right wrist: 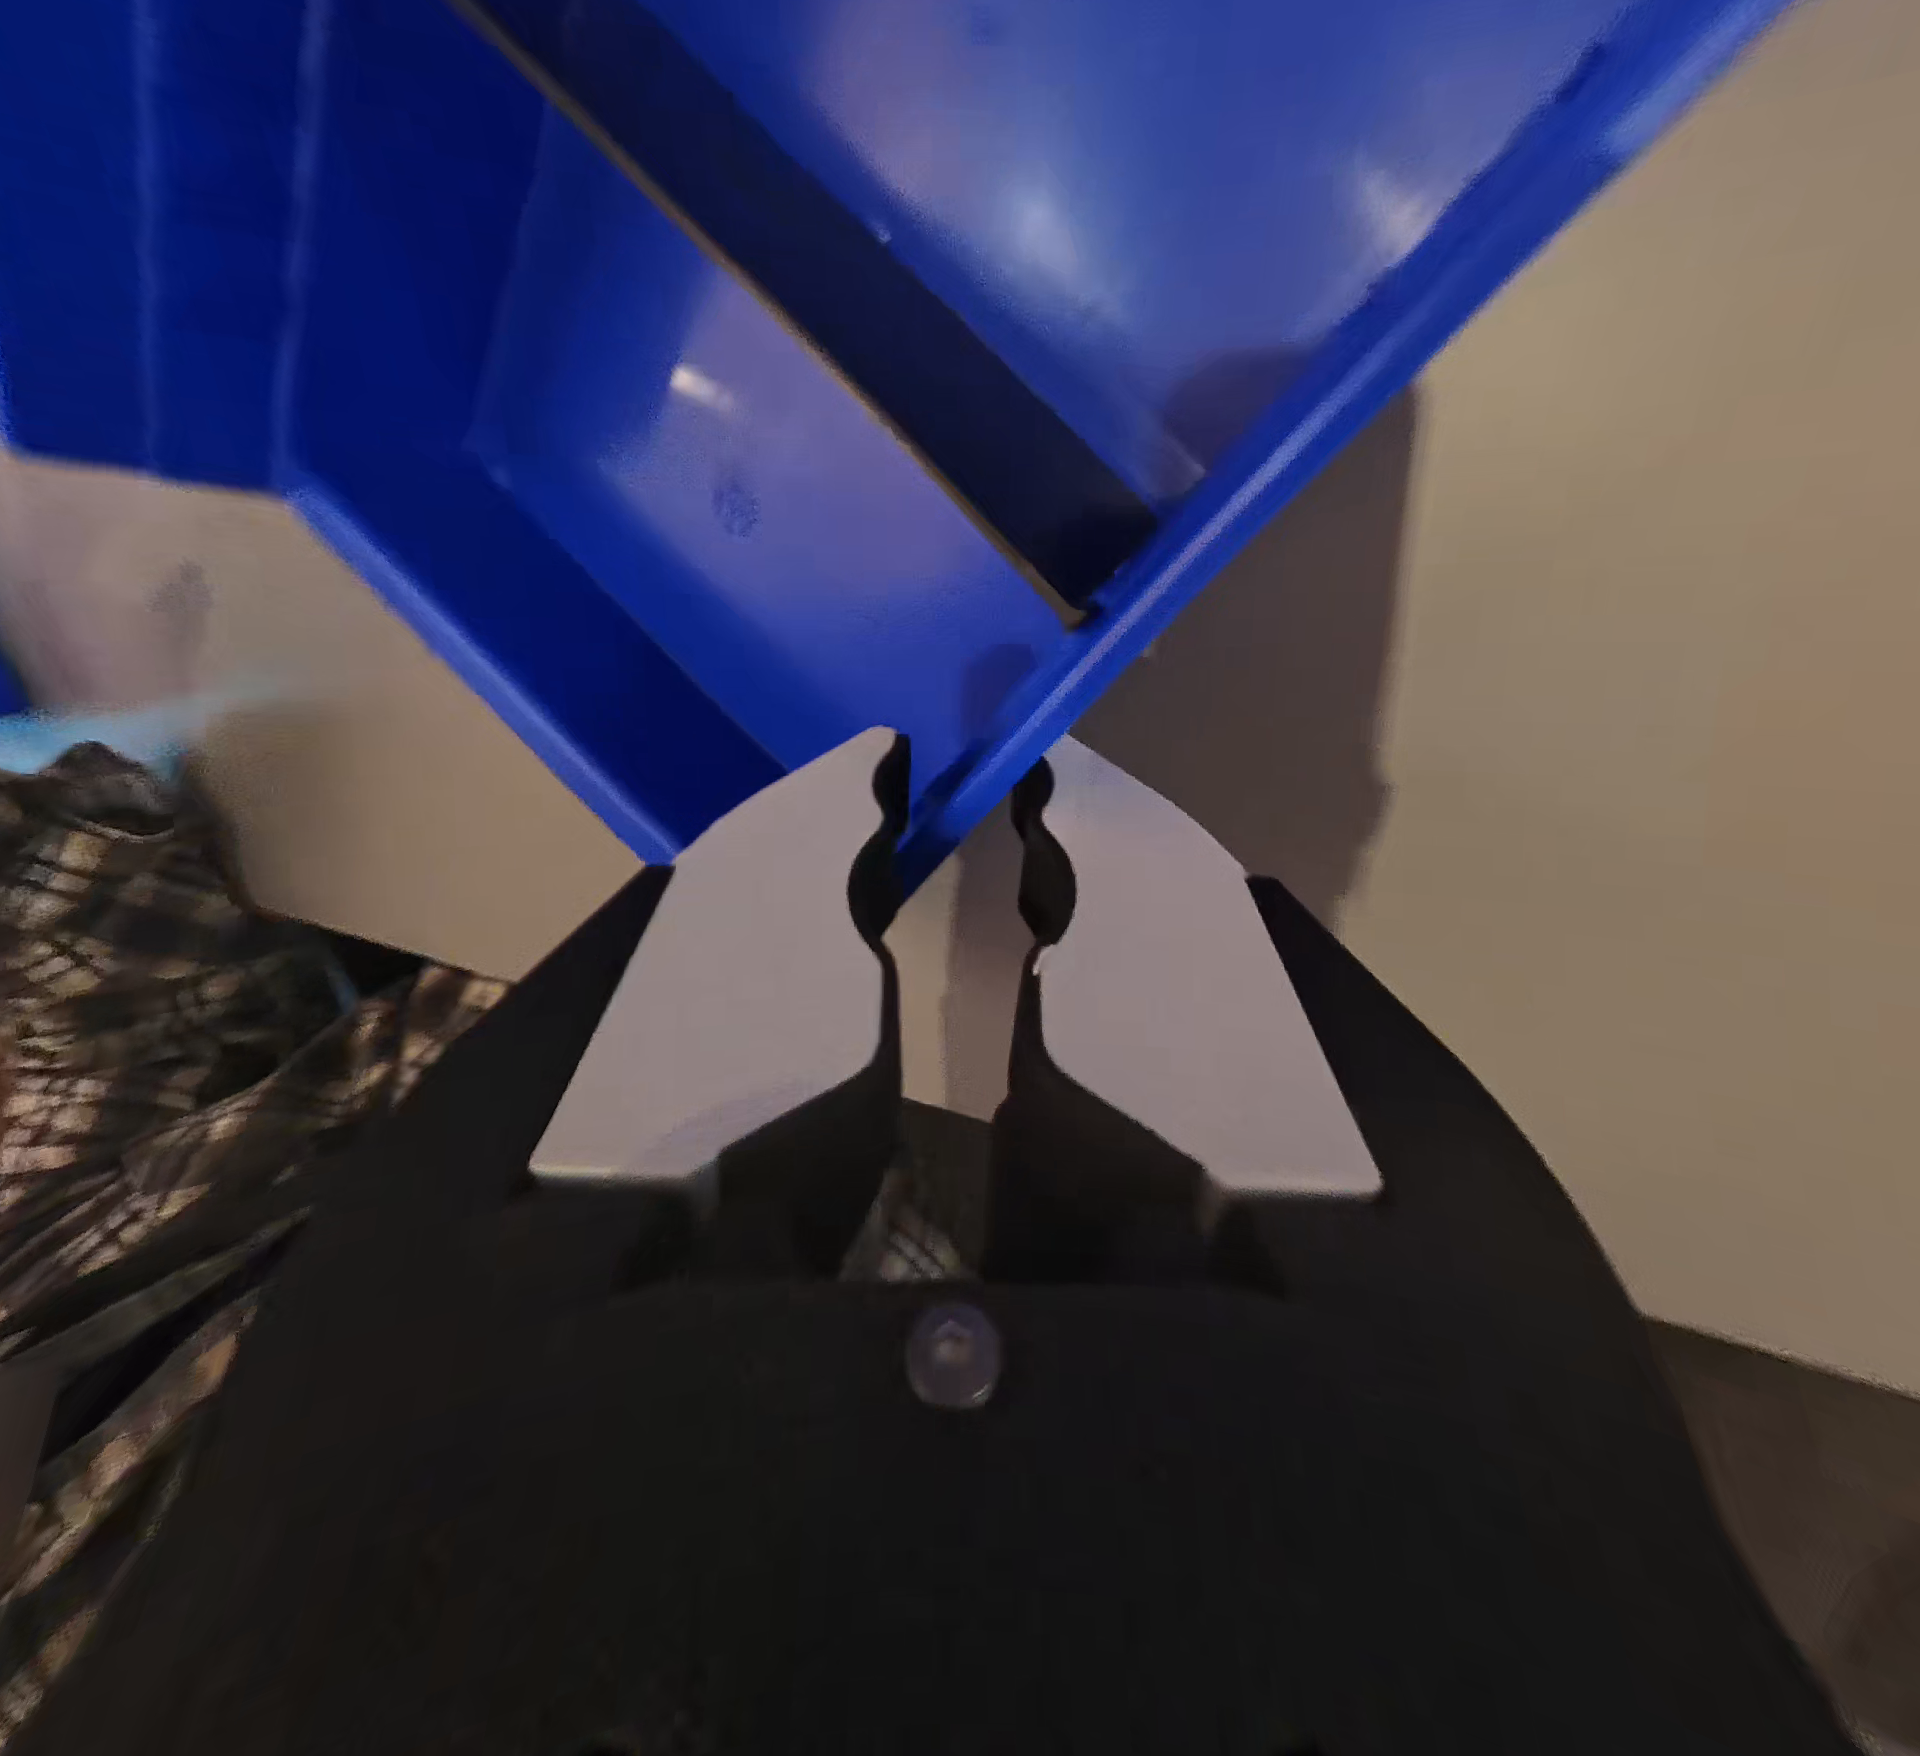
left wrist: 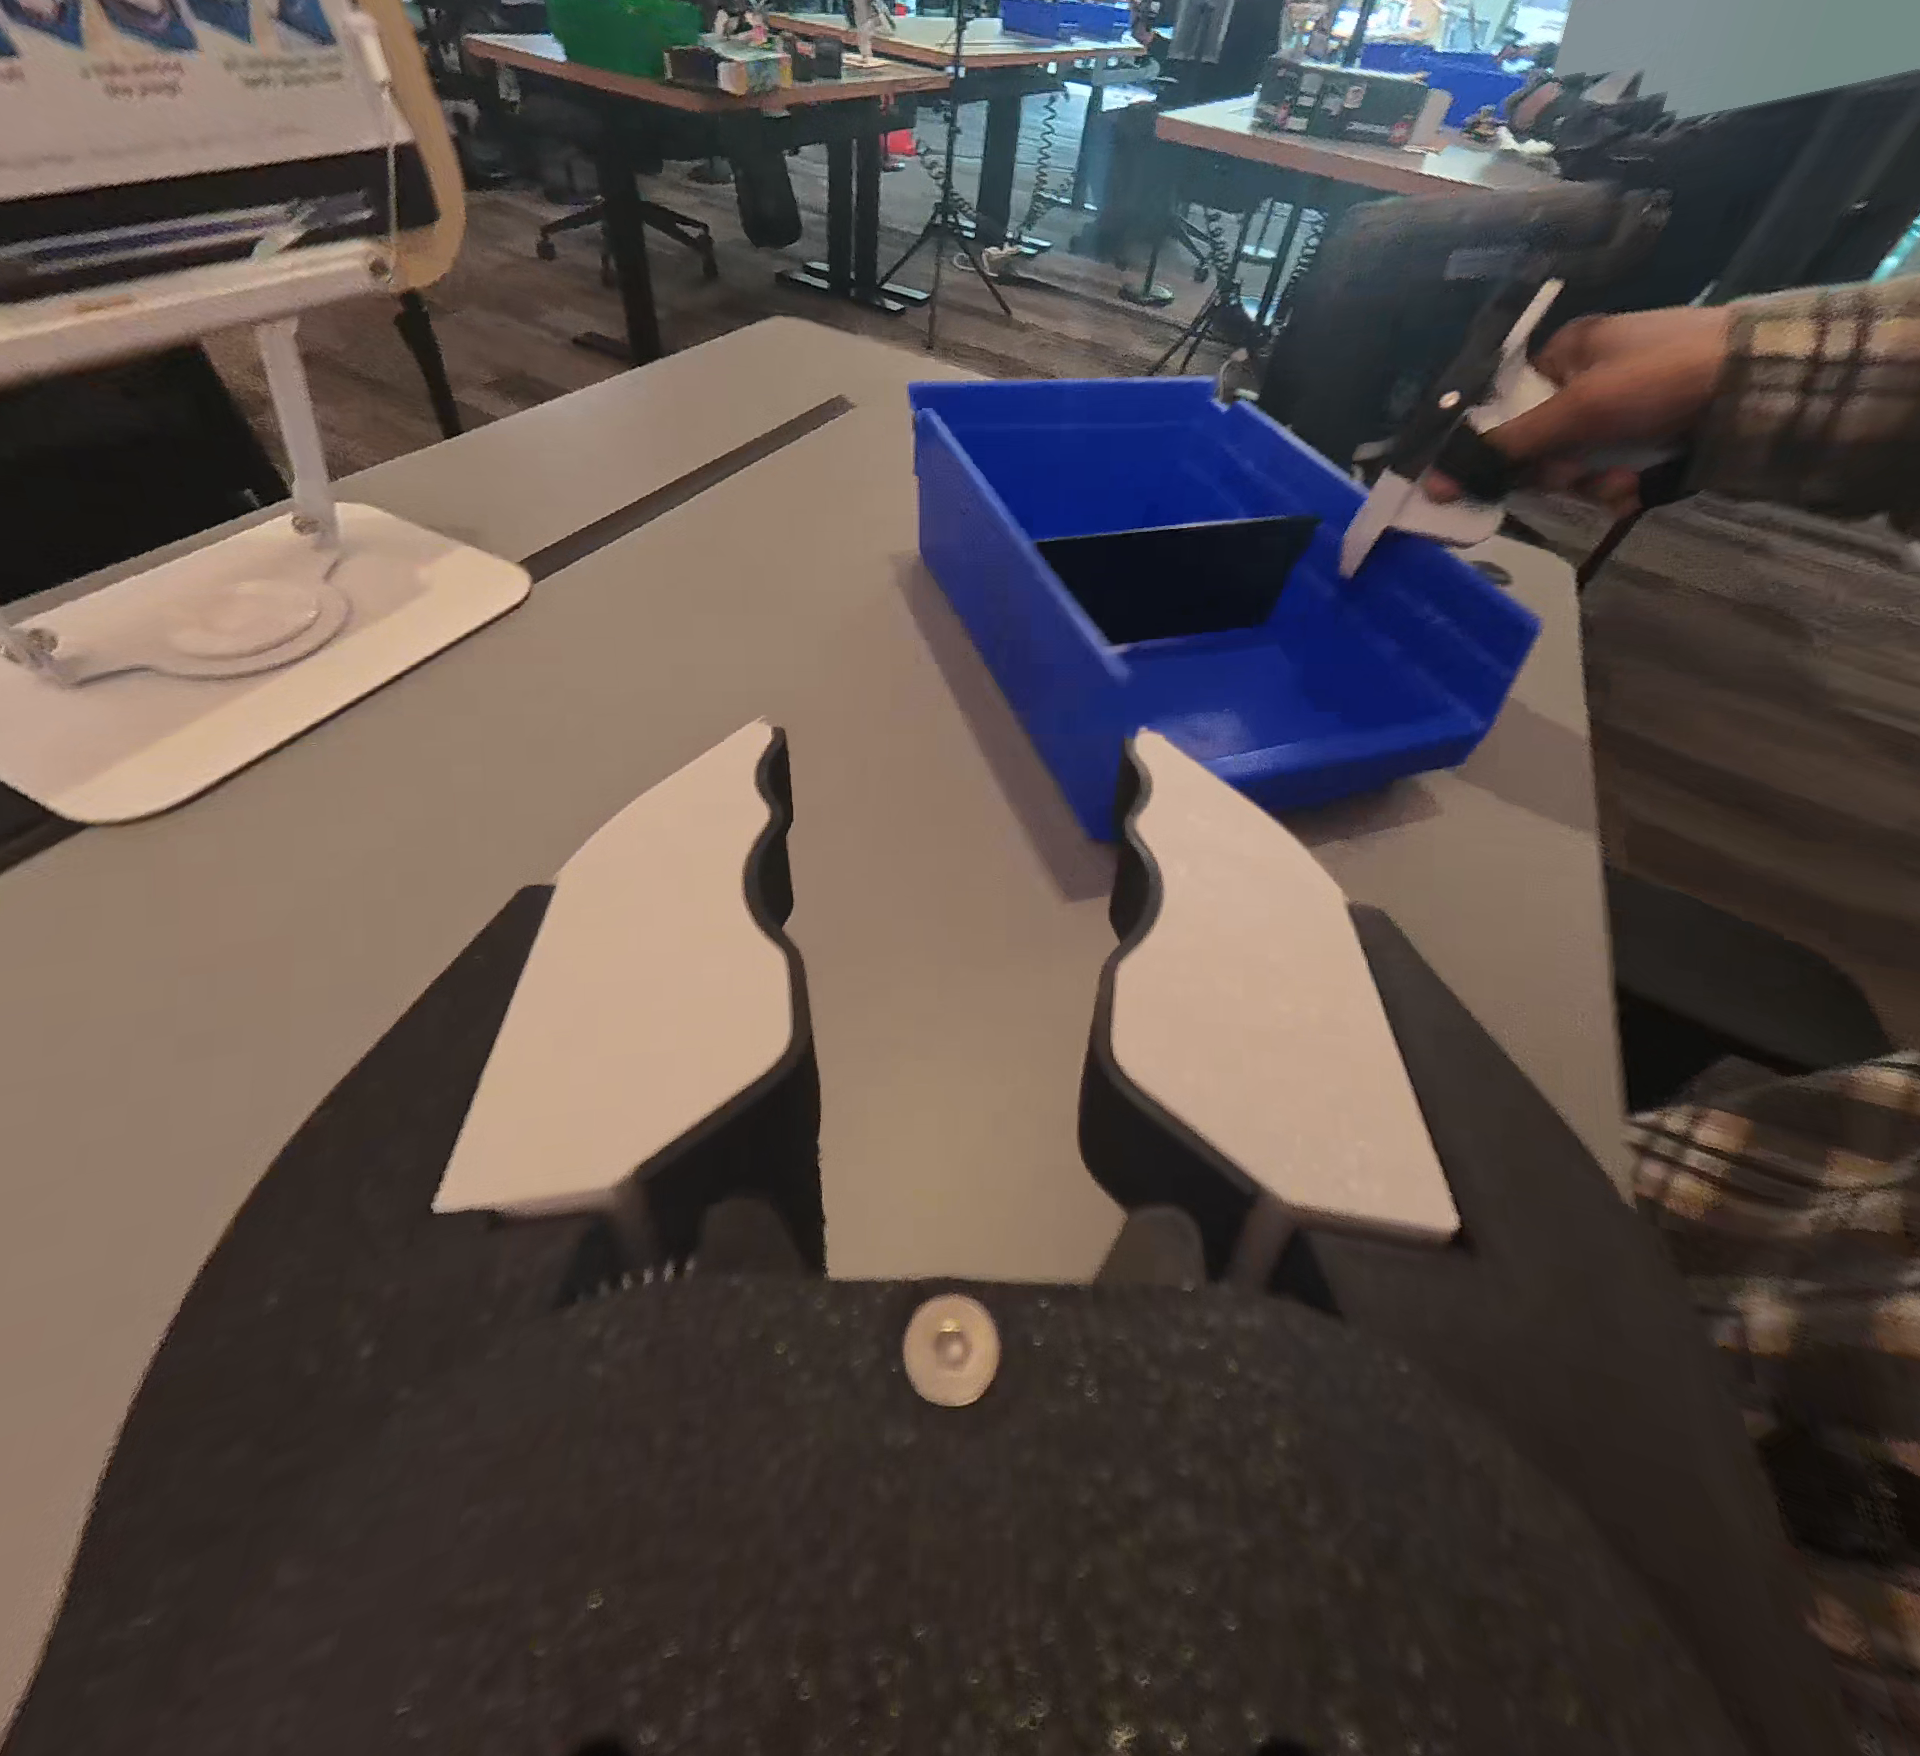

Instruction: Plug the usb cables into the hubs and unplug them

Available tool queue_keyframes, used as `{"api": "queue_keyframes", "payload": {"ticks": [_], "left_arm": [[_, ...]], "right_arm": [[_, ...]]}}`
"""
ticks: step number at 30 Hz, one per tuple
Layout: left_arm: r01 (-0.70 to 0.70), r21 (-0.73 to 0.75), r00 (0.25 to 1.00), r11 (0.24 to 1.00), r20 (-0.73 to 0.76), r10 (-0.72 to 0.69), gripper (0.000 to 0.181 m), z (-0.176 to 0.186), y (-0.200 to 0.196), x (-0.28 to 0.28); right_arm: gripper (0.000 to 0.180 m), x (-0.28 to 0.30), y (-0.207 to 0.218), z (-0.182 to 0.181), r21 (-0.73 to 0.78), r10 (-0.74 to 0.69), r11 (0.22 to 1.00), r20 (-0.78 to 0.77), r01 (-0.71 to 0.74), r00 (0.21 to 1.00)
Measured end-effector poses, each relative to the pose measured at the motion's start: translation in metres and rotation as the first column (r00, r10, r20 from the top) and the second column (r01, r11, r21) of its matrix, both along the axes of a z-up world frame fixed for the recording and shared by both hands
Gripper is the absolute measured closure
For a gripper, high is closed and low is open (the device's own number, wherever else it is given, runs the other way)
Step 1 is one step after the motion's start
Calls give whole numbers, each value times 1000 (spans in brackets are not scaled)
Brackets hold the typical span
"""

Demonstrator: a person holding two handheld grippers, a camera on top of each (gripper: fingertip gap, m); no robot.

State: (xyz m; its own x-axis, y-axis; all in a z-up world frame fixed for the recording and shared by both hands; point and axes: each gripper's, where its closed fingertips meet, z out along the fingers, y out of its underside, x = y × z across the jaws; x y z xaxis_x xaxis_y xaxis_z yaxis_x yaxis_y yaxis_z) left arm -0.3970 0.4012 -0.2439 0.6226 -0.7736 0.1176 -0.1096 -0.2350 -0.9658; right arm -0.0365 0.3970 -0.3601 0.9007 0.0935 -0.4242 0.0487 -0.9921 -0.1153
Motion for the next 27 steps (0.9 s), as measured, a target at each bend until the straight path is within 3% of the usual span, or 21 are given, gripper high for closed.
{"api": "queue_keyframes", "payload": {"ticks": [4, 11, 27], "left_arm": [[-19, -52, 998, 998, 56, 22, 122, -28, 16, -13], [-36, -24, 999, 999, 19, 37, 126, -42, 21, -16], [-29, -59, 999, 998, 45, 31, 129, -59, 32, -7]], "right_arm": [[174, 56, 23, -2, -1, -2, 1000, 189, 2, 982], [177, 126, 66, -3, 6, -4, 1000, 297, 2, 955], [177, 219, 120, -4, 39, 62, 996, 330, -79, 942]]}}
